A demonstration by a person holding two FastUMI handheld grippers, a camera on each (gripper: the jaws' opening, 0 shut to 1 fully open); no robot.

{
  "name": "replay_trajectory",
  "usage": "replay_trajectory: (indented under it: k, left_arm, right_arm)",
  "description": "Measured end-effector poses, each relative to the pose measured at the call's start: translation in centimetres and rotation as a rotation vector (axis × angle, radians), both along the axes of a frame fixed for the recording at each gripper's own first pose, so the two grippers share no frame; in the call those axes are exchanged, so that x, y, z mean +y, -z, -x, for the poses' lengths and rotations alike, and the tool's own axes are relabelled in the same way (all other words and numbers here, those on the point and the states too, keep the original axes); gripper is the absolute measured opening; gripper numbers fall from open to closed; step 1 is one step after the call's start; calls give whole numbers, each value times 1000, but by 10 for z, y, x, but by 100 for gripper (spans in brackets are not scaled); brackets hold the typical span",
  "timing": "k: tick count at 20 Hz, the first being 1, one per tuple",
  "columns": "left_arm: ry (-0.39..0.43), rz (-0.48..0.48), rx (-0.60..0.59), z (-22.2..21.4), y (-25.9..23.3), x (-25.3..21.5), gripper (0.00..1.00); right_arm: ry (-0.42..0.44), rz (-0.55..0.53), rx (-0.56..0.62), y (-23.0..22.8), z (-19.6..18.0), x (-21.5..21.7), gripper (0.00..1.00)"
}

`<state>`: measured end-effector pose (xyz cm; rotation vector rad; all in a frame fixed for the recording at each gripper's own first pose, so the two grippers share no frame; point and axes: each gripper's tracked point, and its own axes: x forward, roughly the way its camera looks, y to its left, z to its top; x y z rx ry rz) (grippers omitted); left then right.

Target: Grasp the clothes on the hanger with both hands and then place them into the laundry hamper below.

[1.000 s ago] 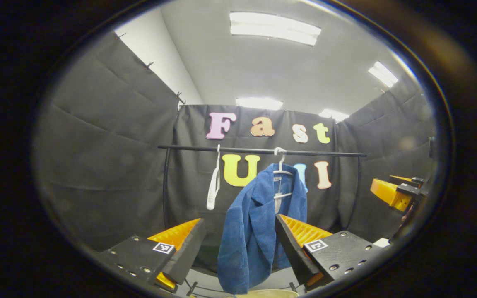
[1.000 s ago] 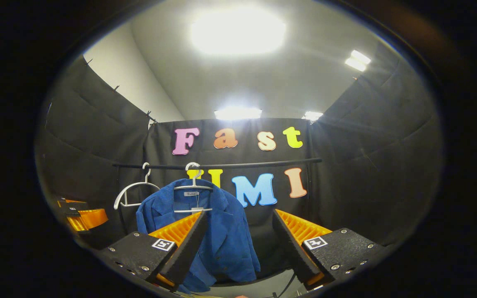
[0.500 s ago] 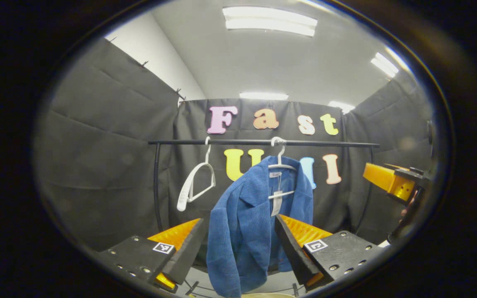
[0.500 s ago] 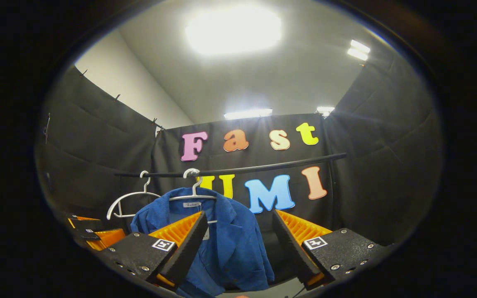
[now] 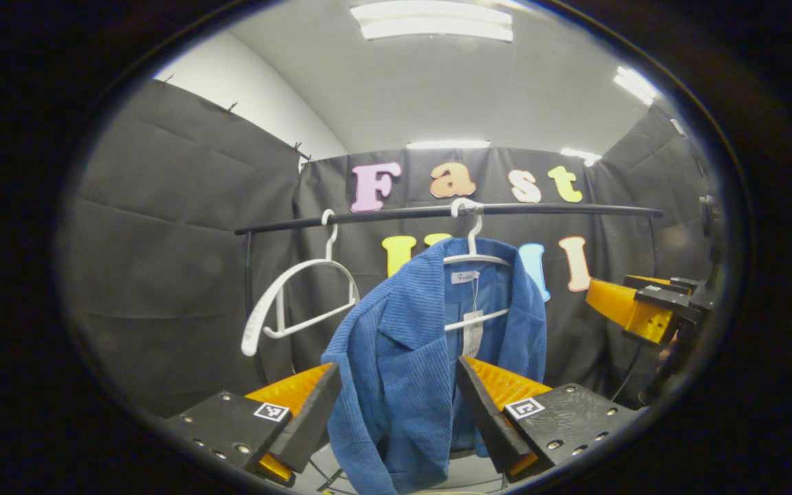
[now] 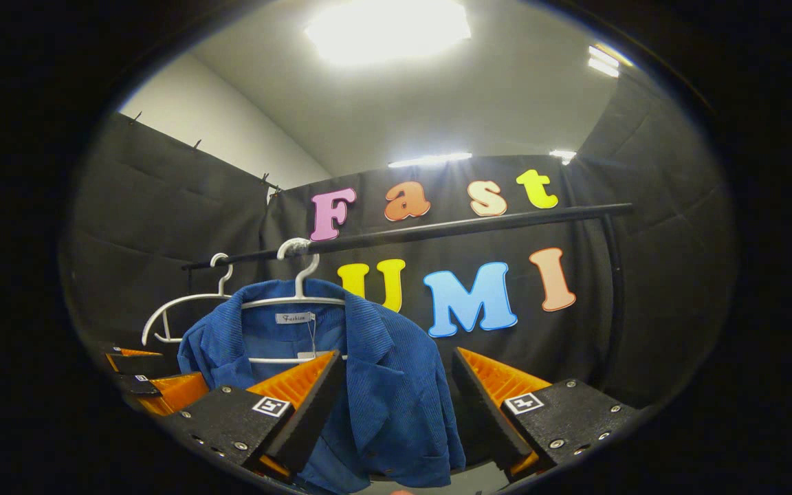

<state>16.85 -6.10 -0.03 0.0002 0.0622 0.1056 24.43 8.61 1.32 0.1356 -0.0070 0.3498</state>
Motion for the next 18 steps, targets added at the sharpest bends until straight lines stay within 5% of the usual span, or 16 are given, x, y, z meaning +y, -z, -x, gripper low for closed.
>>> replay_trajectory:
  k: [10, 18]
  left_arm:
    - [-111, -49, 59, -54, 31, -6, 99]
    - [-189, -53, 70, -75, 49, 4, 99]
  right_arm:
    - [-158, -16, 71, 46, -57, 42, 97]
    - [-197, -27, 154, 83, -83, 69, 95]
